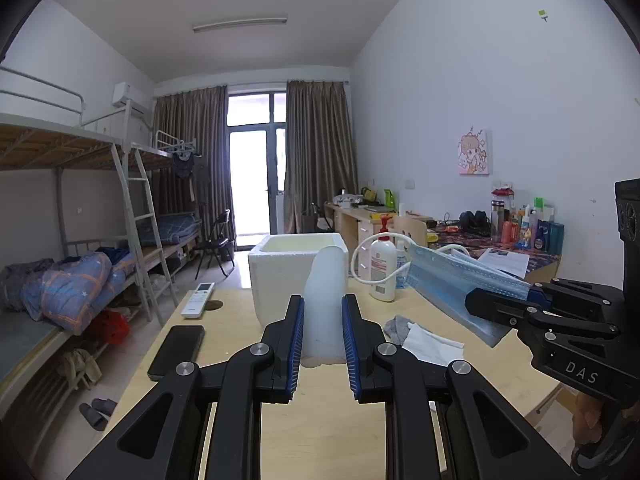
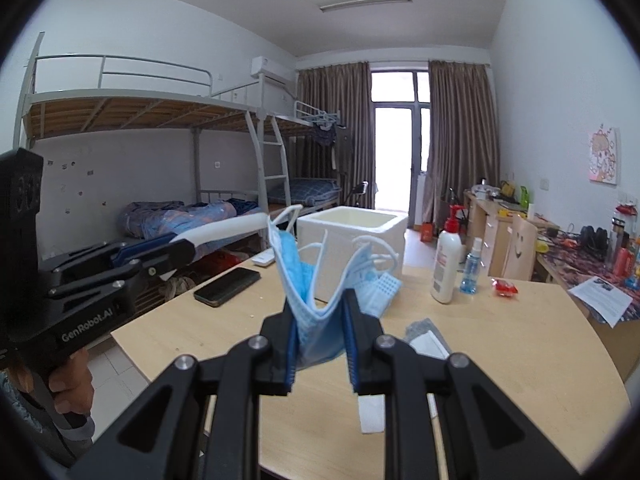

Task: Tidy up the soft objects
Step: 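Lift and carry the white roll and blue masks over the white foam box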

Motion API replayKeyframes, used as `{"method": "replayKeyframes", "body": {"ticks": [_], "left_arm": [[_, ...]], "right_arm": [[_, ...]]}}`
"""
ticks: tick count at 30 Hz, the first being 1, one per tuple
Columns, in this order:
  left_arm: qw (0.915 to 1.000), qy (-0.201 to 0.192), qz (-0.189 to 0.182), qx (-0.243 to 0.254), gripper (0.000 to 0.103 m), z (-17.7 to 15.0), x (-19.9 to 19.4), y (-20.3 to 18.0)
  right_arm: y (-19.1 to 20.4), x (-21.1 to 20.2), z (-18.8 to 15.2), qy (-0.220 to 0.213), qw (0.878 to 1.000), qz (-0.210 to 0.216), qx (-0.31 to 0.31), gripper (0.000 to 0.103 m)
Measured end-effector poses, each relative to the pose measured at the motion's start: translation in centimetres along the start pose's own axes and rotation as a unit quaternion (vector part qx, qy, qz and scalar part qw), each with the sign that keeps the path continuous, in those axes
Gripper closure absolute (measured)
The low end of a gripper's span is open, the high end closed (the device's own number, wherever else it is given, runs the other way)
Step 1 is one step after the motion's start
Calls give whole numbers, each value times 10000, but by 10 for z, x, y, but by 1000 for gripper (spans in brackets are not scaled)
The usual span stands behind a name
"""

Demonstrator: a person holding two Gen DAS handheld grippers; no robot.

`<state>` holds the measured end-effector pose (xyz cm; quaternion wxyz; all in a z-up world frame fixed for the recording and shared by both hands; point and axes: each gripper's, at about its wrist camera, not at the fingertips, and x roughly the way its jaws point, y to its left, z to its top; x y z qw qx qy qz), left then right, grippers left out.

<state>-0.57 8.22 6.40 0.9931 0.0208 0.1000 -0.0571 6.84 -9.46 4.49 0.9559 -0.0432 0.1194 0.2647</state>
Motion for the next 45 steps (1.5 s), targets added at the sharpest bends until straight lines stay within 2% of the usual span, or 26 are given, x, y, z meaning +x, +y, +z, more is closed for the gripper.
{"method": "replayKeyframes", "body": {"ticks": [20, 33, 40, 45], "left_arm": [[9994, 25, 313, -170, 83, 11, 22, 28], [9987, 237, 340, -313, 83, 26, 69, 54], [9979, 343, 448, -323, 83, 38, 97, 58], [9982, 389, 380, -242, 83, 44, 111, 56]], "right_arm": [[11, 39, 22, 76, 9998, 179, 27, 79], [1, 79, 41, 365, 9992, -73, 116, 79], [-12, 95, 51, 441, 9985, -241, 232, 79], [-19, 107, 59, 517, 9977, -364, 246, 79]]}}
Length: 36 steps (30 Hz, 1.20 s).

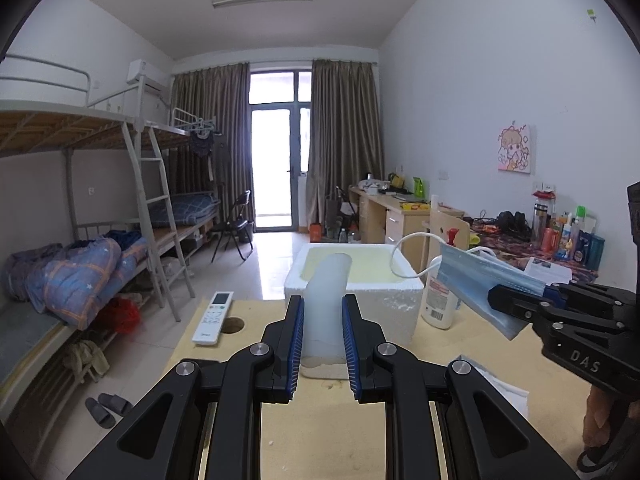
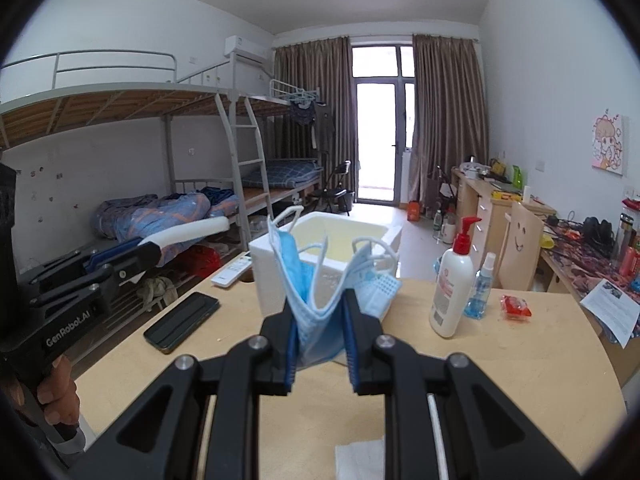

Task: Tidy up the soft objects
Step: 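Lift and carry the white roll and blue masks over the white foam box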

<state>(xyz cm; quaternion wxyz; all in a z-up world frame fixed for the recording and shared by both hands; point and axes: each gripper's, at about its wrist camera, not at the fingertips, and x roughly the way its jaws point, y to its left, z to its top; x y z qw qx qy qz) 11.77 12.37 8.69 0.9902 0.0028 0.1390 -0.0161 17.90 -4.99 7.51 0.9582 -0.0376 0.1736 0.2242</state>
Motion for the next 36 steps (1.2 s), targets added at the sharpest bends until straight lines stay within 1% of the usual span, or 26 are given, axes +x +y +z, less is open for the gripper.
{"method": "replayKeyframes", "body": {"ticks": [12, 17, 21, 25, 31, 36], "left_arm": [[9999, 81, -58, -51, 83, 20, 31, -8], [9999, 135, -39, 58, 83, 28, 43, -13], [9998, 180, -100, 20, 83, 35, 52, -13], [9998, 167, -93, 57, 83, 42, 65, -15], [9996, 272, -89, 30, 83, 48, 88, -14], [9995, 301, -73, 3, 83, 53, 105, -12]], "right_arm": [[-17, 20, 15, 58, 9999, -60, 90, 79], [-19, 24, 23, 40, 9999, -104, 101, 79], [-24, 30, 33, -13, 9998, -172, 112, 79], [-27, 40, 41, -35, 9997, -221, 112, 79], [-27, 60, 44, 88, 9996, -236, 143, 79], [-30, 74, 49, 111, 9994, -303, 137, 79]]}}
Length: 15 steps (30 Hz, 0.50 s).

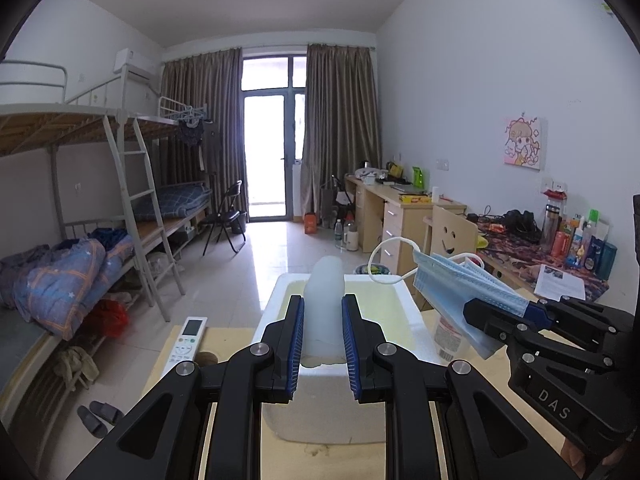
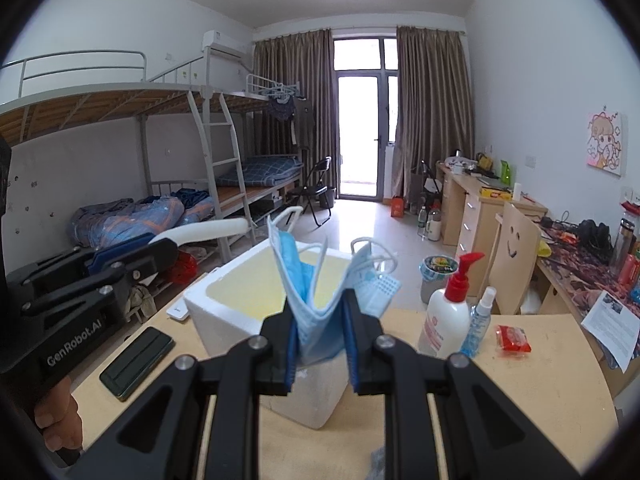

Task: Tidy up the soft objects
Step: 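Lift and carry the white roll and blue masks over the white foam box, then open the left tool to drop the white roll into the box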

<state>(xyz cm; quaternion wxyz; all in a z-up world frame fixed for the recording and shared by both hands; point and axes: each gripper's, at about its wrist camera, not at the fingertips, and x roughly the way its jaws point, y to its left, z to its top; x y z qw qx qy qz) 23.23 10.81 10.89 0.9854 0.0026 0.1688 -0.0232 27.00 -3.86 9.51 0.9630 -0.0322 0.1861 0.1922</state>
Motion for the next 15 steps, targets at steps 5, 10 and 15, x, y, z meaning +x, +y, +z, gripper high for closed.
{"method": "replayKeyframes", "body": {"ticks": [5, 10, 15], "left_arm": [[9999, 110, 60, 6, 83, 4, 19, 3], [9996, 218, 153, -6, 83, 5, 35, 2], [9994, 323, 140, -3, 83, 4, 51, 5]], "right_arm": [[-1, 13, 5, -28, 10000, -1, -8, 79], [-2, 29, 9, 32, 10000, 7, -48, 79], [-4, 38, 7, 97, 9999, 41, -18, 79]]}}
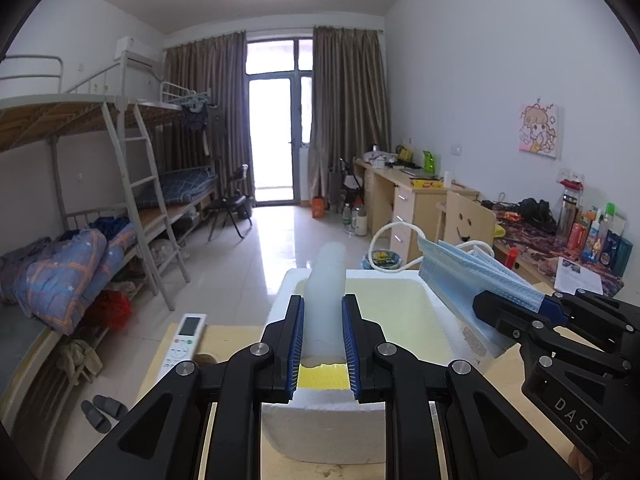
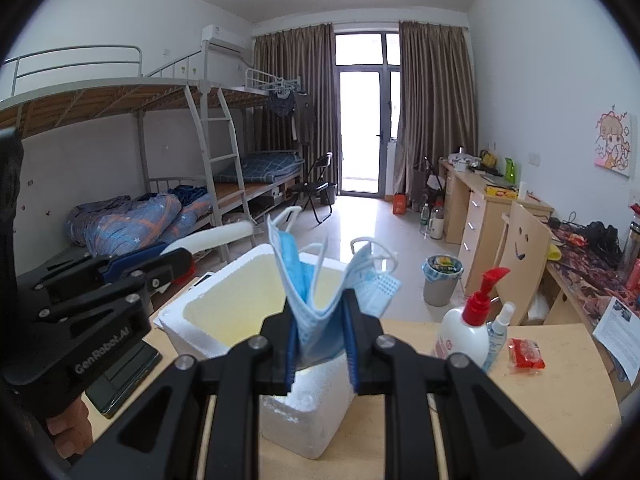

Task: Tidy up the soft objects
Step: 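Open the left tool to drop the white roll into the box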

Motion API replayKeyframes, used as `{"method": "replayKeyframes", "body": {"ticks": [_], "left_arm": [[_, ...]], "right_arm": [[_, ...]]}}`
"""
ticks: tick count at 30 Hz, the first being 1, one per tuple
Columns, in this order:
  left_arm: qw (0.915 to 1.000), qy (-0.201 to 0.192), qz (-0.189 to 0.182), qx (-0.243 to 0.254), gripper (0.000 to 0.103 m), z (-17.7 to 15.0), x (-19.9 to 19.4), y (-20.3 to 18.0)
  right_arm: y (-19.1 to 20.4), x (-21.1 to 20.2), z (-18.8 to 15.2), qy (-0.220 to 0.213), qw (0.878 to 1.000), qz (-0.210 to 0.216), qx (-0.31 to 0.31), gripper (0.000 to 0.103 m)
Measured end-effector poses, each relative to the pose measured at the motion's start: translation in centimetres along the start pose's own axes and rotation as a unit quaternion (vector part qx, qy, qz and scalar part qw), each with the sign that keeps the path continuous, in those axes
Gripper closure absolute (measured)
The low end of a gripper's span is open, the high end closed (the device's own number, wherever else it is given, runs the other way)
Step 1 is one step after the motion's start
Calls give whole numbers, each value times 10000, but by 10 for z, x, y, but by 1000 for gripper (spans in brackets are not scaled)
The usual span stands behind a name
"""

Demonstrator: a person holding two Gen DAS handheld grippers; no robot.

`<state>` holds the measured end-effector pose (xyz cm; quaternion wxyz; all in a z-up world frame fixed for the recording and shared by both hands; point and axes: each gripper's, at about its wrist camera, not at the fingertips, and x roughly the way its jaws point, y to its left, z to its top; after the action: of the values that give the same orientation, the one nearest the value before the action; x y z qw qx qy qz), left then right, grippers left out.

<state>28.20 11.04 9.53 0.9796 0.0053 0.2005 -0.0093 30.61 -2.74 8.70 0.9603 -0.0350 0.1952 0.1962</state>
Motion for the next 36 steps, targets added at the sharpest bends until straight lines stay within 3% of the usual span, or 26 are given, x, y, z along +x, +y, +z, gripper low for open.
{"method": "replayKeyframes", "body": {"ticks": [17, 20, 21, 23, 24, 25, 28, 36], "left_arm": [[9987, 359, -347, 144, 82, -5, 44, -7], [9991, 325, -204, 158, 78, -6, 48, -5], [9992, 315, -161, 163, 76, -6, 49, -7], [9993, 334, -99, 139, 54, -7, 50, -5], [9993, 342, -72, 96, 33, -7, 49, -4], [9994, 336, -39, 50, 21, -7, 49, -3], [9998, 179, 112, -48, 7, -5, 45, 1], [9994, 205, 178, -224, 6, -5, 36, 9]], "right_arm": [[-15, 10, 2, 116, 9996, -86, 232, 79], [-14, 11, 3, 124, 9996, -100, 225, 79], [-14, 12, 3, 126, 9996, -110, 228, 79], [-14, 11, 3, 113, 9995, -129, 251, 79], [-14, 10, 3, 99, 9995, -138, 248, 79], [-14, 10, 3, 83, 9995, -153, 261, 79], [-12, 8, 3, 61, 9995, -167, 256, 79], [-7, 9, 3, 75, 9997, -144, 170, 79]]}}
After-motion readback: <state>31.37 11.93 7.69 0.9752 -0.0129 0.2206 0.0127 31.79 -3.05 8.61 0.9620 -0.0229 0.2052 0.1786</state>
